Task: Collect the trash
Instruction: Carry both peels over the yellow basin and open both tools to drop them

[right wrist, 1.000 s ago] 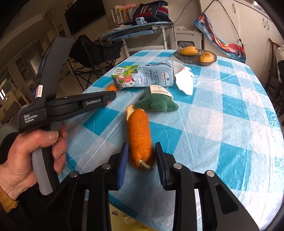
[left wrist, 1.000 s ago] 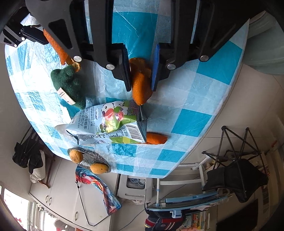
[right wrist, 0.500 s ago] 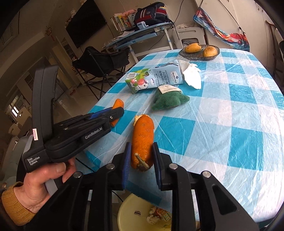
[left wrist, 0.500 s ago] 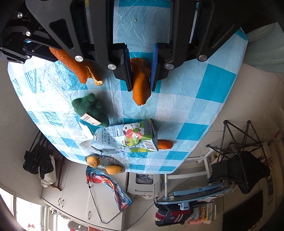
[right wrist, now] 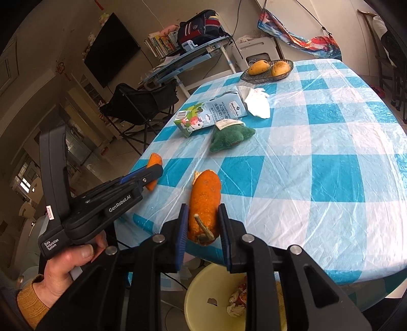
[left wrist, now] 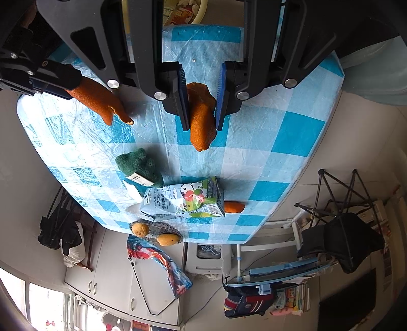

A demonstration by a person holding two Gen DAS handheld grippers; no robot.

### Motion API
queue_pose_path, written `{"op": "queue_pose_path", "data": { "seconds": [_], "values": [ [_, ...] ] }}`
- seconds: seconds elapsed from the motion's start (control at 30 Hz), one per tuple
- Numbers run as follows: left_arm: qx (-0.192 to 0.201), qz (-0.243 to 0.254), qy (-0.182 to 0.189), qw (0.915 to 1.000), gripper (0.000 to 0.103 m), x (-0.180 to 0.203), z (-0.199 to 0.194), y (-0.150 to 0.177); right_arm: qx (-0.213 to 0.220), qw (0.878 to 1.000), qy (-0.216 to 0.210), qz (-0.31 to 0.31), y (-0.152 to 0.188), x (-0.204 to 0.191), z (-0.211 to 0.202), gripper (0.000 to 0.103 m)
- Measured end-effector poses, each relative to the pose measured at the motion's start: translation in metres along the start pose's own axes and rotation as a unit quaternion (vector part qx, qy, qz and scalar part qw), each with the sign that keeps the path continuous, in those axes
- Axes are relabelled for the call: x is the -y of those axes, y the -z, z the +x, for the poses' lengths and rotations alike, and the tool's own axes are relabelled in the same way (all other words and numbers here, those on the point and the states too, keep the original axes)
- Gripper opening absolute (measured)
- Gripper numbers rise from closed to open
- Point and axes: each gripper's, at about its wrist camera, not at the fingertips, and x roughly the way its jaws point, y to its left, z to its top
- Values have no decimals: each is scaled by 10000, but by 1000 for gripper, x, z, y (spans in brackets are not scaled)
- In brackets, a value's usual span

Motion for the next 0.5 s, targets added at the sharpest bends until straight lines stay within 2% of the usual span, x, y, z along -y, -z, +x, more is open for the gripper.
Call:
{"op": "queue_pose_path", "data": {
  "seconds": [0.5],
  "values": [
    [7, 140, 257, 9996, 19, 12, -24, 21, -2, 10000, -53, 60, 15, -7, -14, 24]
  ]
}}
